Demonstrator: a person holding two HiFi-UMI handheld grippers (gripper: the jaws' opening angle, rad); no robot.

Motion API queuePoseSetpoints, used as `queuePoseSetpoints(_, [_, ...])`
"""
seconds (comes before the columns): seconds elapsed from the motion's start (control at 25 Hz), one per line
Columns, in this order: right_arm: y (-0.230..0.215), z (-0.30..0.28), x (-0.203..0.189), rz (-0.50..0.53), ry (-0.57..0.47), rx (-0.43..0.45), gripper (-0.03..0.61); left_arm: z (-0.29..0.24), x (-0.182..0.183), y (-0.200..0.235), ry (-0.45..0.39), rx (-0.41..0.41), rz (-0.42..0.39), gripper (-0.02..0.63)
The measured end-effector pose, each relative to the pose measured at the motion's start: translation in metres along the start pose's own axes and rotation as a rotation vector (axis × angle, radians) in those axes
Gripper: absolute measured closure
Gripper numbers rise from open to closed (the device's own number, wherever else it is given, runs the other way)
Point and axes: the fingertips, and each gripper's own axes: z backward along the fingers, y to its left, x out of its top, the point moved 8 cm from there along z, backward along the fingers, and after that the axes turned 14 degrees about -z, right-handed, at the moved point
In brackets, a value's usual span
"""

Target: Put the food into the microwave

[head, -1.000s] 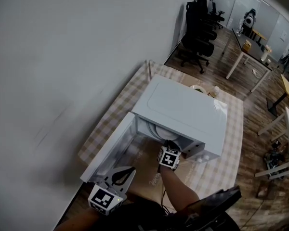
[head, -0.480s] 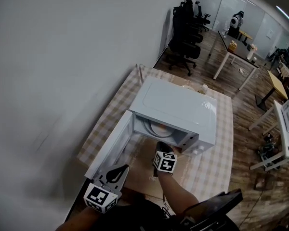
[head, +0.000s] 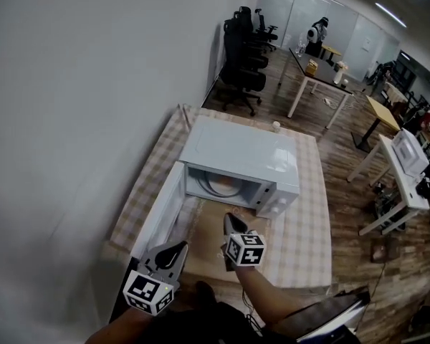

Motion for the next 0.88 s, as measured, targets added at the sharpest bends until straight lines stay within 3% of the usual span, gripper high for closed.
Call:
queuePoseSetpoints(0.16, [0.02,0.038,0.004,0.013,-0.029,-0.006,0.564,0.012,0.001,-0.007,0.006,-0.031,-0.019,0.606])
queuePoseSetpoints(0.36, [0.045,0.086,0.001,0.002,-0.083,0.017,0.567,0.038,0.004,-0.009,-0.025,0.058,-0.067,0.606])
queuePoseSetpoints(0.56, [0.064,0.131,-0.002,0.035,-0.141,0.016,0.569,0.052,0.005,-0.013,-0.049,-0.001,0.007,0.606])
queuePoseSetpoints(0.88, [0.074,0.174,-0.001,0.044,-0.177,0.036,0.569,0.05,0.019,-0.027,-0.071,-0.053,-0.025,0.606])
